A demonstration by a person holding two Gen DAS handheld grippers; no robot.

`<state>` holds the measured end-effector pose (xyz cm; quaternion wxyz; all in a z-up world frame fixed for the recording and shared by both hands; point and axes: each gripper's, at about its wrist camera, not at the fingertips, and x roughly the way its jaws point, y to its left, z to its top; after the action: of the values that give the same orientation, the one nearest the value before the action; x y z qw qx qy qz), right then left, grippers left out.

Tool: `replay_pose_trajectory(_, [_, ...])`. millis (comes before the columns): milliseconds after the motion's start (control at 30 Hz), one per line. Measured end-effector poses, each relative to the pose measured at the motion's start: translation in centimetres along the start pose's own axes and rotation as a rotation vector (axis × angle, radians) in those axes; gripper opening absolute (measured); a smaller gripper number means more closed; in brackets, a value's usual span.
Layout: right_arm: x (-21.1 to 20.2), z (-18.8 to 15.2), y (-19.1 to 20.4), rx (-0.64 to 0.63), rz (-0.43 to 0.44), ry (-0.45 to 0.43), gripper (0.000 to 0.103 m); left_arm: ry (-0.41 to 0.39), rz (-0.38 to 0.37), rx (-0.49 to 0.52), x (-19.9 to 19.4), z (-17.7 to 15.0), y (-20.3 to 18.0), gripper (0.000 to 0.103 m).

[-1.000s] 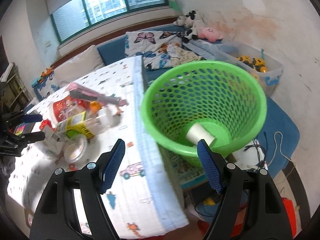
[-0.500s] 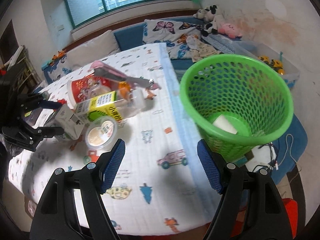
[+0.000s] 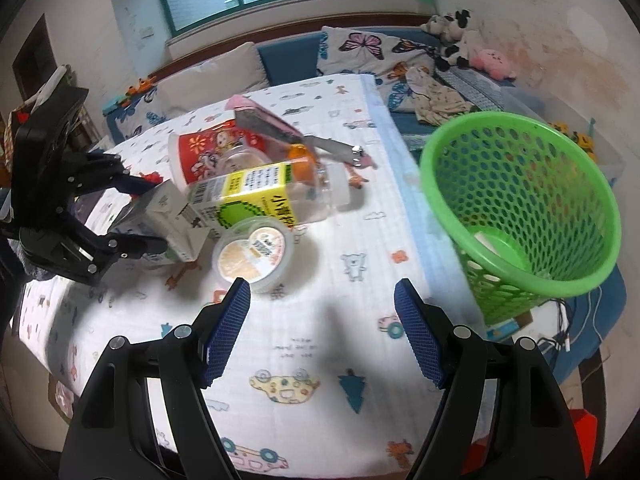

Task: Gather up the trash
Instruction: 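Grasp the white milk carton with the left gripper while the right gripper grasps the dessert cup, then carry both to the green basket and open both grippers over it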

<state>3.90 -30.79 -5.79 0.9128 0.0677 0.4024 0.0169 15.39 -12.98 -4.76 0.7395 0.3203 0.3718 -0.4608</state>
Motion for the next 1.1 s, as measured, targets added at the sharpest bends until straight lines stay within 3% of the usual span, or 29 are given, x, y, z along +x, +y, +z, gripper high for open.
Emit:
replay_pose_trajectory(233, [1.3, 0.0, 1.7, -0.046, 0.028, 0.019, 0.075, -0.058, 0.017, -0.052, -1.4, -0.7, -0.5, 0.051])
replay_pose_trajectory(433, [2.6, 0.2, 3.2, -0.081, 0.055, 0.031, 0.075, -0.1, 0.017, -0.159, -3.0, -1.0, -0.3, 0.046])
replay_pose_trajectory(833, [7.1, 1.2, 5.0, -0.142, 0.026, 0.06, 0.075, -0.212, 0.035, -0.338, -7.4, -1.0, 0.6, 0.046])
replay_pose_trajectory(1100, [7.8, 1.4, 4.8, -0.136, 0.02, 0.053, 0.071, -0.256, 0.03, -0.409, -8.4, -0.3, 1.6, 0.046])
